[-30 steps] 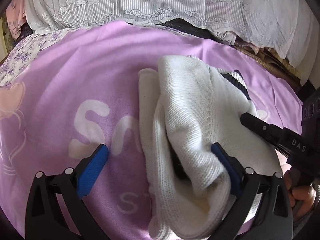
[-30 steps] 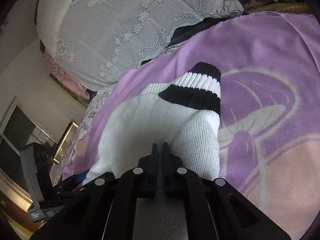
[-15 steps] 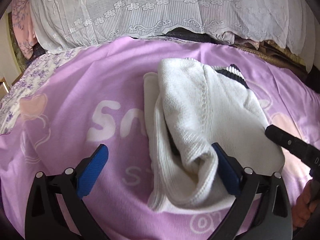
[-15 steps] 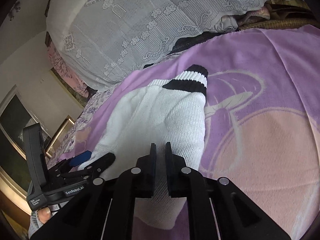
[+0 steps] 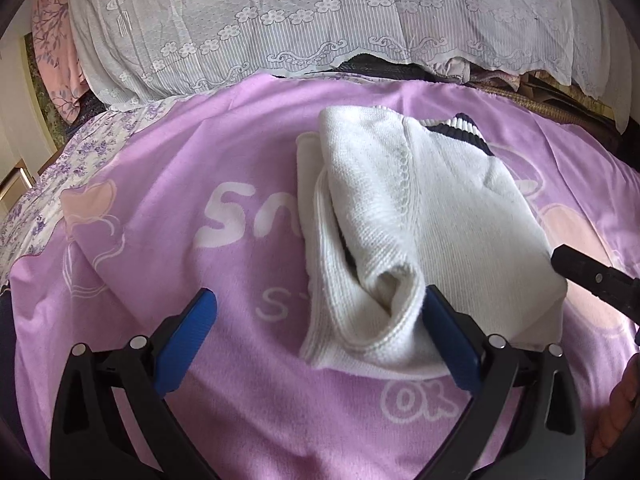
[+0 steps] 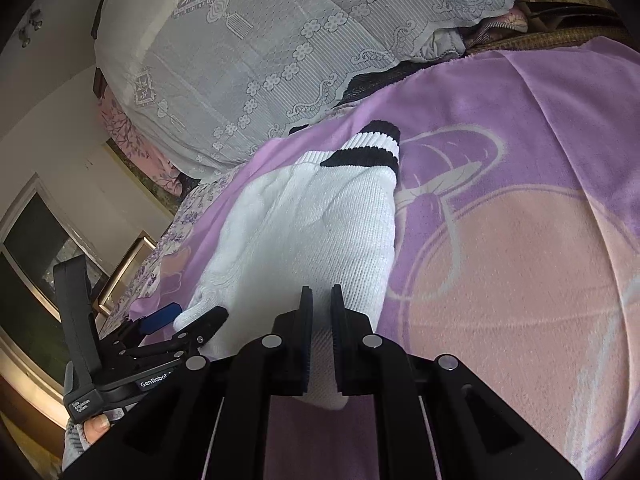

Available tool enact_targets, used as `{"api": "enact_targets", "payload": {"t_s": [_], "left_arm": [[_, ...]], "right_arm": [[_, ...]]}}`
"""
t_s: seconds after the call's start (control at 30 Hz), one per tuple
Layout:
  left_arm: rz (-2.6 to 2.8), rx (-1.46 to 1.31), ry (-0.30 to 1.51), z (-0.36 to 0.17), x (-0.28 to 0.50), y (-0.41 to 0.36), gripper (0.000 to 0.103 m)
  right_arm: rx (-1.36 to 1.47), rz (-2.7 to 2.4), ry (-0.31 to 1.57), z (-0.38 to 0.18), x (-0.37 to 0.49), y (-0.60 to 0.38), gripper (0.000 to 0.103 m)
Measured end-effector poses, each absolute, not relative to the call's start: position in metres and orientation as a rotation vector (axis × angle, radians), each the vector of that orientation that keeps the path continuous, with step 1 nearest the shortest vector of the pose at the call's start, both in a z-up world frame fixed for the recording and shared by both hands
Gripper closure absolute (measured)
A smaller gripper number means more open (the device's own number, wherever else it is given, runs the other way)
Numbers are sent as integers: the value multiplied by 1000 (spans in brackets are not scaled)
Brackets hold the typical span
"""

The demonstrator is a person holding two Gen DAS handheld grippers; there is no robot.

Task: Fold small clothes
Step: 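Grasp the folded white sweater bundle at its striped end with the right tool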

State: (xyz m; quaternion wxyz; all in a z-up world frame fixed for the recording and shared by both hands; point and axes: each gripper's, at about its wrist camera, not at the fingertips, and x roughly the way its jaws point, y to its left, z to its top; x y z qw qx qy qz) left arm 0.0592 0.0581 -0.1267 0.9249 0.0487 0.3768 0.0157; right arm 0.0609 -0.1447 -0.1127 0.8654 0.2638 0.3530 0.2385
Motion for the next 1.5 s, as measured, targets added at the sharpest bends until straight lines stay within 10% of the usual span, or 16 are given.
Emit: {"api": "enact_targets", "payload": {"t_s": [0.37,0.5,0.77,1.43,1.5], "left_arm": [[-4,69,712,-112,44,59,4],[-45,7,695,-104,49,68,4],[-94,-162,871,-124,75,90,4],[-1,-195,943,-136,182,89,4],[5,-162,926,-135,180,84,4]], "right_arm": [[534,502,637,-99,47,-147,86],[461,525,716,-102,56,-130,57],[513,505,702,-102,56,-140,47],[692,427,832,-141,193,-142,52],[692,471,822,-137,191,-142,39]]}}
